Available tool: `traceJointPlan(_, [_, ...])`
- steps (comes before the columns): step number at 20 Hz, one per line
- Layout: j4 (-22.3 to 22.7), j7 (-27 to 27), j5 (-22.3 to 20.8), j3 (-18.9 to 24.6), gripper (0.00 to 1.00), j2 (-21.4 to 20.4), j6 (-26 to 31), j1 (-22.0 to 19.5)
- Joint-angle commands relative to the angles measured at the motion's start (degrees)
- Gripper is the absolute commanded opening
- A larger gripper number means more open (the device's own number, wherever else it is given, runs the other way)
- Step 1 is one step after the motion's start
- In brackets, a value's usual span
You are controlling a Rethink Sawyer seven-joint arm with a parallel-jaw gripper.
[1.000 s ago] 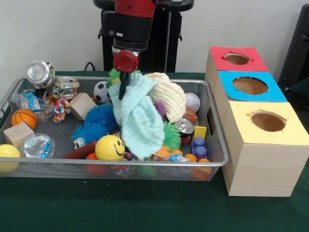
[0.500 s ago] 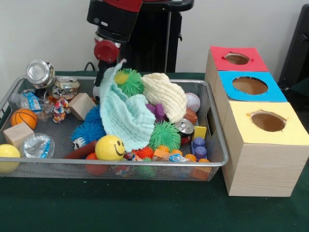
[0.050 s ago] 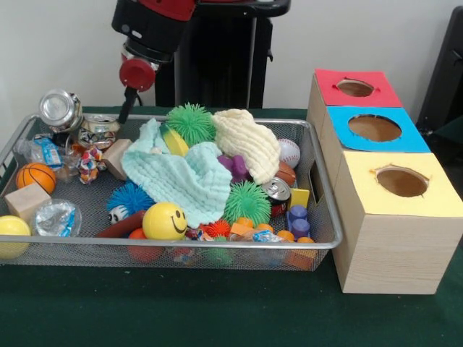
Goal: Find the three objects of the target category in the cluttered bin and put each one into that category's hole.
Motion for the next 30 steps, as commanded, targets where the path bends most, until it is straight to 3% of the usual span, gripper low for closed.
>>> traceJointPlan(1, [-5.73,-1.62,-3.21,3.25,1.00,1.18,6.41,-6.19])
traceJointPlan(4, [-6.58,-5.66,-3.83,6.22,1.00,1.74,6.84,-10.74])
traceJointPlan(11, [-9.84,-9.07,-6.22,11.22,1.00,4.16,6.64,-17.52])
traceJointPlan(14, [-9.73,-7.60,-7.39,11.97,1.00,4.30,6.17,-17.32])
traceJointPlan(25, [-3.99,-6.57,-4.57,20.93,1.00,4.45,6.21,-24.56])
traceJointPlan(30, [-4.75,-3.58,-5.11,21.67,1.00,6.14,5.36,-24.47])
